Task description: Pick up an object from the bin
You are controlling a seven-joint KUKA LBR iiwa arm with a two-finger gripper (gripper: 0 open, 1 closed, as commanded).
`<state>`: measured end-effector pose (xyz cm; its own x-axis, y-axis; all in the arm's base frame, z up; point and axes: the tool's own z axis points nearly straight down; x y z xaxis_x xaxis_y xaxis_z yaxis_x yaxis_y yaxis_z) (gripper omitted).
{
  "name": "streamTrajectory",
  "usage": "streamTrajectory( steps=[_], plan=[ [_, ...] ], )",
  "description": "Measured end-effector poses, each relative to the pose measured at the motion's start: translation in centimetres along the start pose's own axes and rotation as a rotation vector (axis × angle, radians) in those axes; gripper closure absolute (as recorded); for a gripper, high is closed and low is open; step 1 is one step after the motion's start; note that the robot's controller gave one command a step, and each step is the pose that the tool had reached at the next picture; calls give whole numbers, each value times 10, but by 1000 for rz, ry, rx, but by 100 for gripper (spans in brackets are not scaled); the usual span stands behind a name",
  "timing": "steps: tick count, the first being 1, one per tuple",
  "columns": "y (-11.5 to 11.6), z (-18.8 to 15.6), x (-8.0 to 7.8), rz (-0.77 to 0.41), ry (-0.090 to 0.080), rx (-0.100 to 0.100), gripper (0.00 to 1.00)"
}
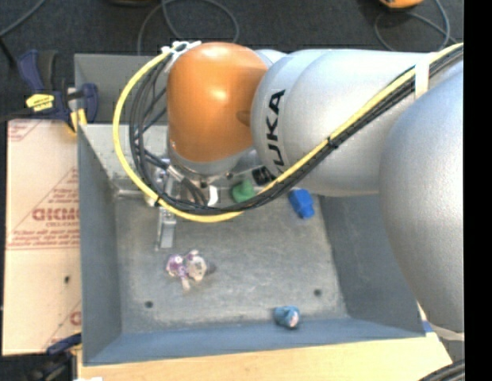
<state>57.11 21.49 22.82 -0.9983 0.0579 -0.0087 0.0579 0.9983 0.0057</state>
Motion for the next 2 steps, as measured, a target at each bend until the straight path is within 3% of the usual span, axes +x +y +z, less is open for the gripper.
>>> streamTrajectory(
  steps=[1,2],
  plan=[
    [-30,40,8,74,7,5,0],
    [-42,51,3,-205,5,5,0]
  ],
)
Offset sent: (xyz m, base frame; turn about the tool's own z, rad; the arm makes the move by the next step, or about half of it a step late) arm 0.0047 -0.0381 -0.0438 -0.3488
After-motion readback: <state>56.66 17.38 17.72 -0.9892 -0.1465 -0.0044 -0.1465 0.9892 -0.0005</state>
